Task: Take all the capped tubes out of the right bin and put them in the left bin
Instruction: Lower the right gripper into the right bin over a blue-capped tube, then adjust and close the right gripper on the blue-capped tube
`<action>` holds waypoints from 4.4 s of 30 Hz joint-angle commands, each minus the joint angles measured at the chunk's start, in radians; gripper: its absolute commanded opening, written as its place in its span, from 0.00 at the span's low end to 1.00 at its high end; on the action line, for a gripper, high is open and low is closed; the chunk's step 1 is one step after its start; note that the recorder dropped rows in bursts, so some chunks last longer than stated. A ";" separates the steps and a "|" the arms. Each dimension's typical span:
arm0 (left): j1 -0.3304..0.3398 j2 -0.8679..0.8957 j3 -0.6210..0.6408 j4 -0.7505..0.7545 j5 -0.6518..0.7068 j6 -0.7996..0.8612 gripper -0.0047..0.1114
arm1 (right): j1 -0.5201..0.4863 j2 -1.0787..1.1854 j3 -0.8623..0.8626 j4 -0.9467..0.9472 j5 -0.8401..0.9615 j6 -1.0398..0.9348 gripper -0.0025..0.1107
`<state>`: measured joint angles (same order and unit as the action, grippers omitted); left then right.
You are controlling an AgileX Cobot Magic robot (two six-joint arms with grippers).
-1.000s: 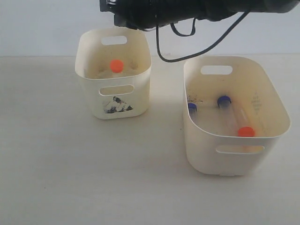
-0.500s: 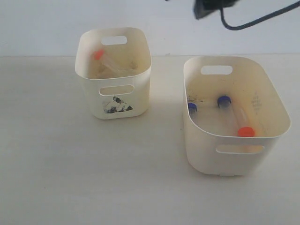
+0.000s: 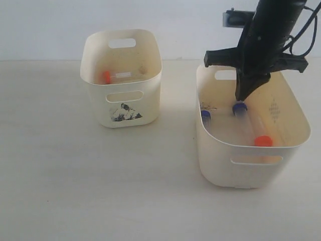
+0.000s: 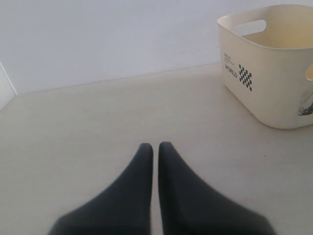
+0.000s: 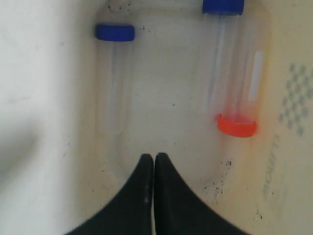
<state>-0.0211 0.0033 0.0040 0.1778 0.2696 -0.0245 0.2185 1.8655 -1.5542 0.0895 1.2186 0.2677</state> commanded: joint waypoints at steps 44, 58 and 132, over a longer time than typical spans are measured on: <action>0.001 -0.003 -0.004 -0.001 -0.008 -0.012 0.08 | -0.010 0.122 0.116 0.054 -0.158 -0.063 0.08; 0.001 -0.003 -0.004 -0.001 -0.008 -0.012 0.08 | -0.010 0.187 0.116 0.147 -0.201 -0.072 0.48; 0.001 -0.003 -0.004 -0.001 -0.008 -0.012 0.08 | -0.010 0.350 -0.005 -0.135 -0.150 0.039 0.54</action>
<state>-0.0211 0.0033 0.0040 0.1778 0.2696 -0.0245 0.2117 2.1949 -1.5624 -0.0443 1.0756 0.2780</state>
